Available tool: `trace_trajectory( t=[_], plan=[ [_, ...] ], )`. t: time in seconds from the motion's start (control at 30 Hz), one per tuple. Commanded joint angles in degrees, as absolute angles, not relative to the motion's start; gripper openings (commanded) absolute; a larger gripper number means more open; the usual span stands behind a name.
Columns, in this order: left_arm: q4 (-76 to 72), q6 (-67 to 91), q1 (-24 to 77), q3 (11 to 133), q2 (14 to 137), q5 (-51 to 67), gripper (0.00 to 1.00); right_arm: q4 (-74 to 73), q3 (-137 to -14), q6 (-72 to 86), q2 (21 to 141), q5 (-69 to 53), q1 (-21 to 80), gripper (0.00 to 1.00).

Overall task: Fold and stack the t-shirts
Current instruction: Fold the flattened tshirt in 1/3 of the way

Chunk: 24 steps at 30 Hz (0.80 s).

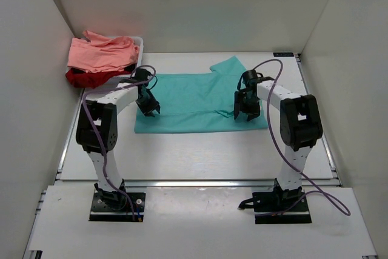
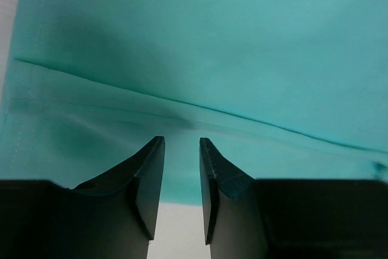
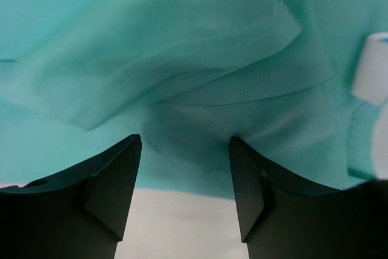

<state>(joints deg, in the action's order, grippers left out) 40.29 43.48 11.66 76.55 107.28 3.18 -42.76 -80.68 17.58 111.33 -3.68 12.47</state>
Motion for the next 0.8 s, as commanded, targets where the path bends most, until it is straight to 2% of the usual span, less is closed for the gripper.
trace_trajectory(
  t=[0.0, 0.2, 0.43, 0.63, 0.77],
  plan=[
    [40.7, 43.3, 12.0, 72.5, 110.6, -3.8, 0.40, -34.9, -75.0, 18.5, 109.5, -2.2, 13.0, 0.57],
    [40.1, 41.6, 13.2, 62.4, 105.7, -7.7, 0.40, -31.6, -60.0, 19.9, 103.9, -2.5, 16.3, 0.57],
    [44.1, 41.6, 12.5, 47.3, 96.3, -5.7, 0.40, -33.9, -42.2, 23.7, 89.1, -7.2, 16.7, 0.57],
    [45.8, 44.8, 14.8, 36.2, 82.9, -4.9, 0.37, -38.0, -34.4, 24.3, 77.8, -9.6, 16.8, 0.58],
    [49.2, 46.4, 16.3, 37.1, 77.7, -4.8, 0.39, -43.7, -35.2, 24.3, 71.9, -9.4, 18.7, 0.58]
  ],
)
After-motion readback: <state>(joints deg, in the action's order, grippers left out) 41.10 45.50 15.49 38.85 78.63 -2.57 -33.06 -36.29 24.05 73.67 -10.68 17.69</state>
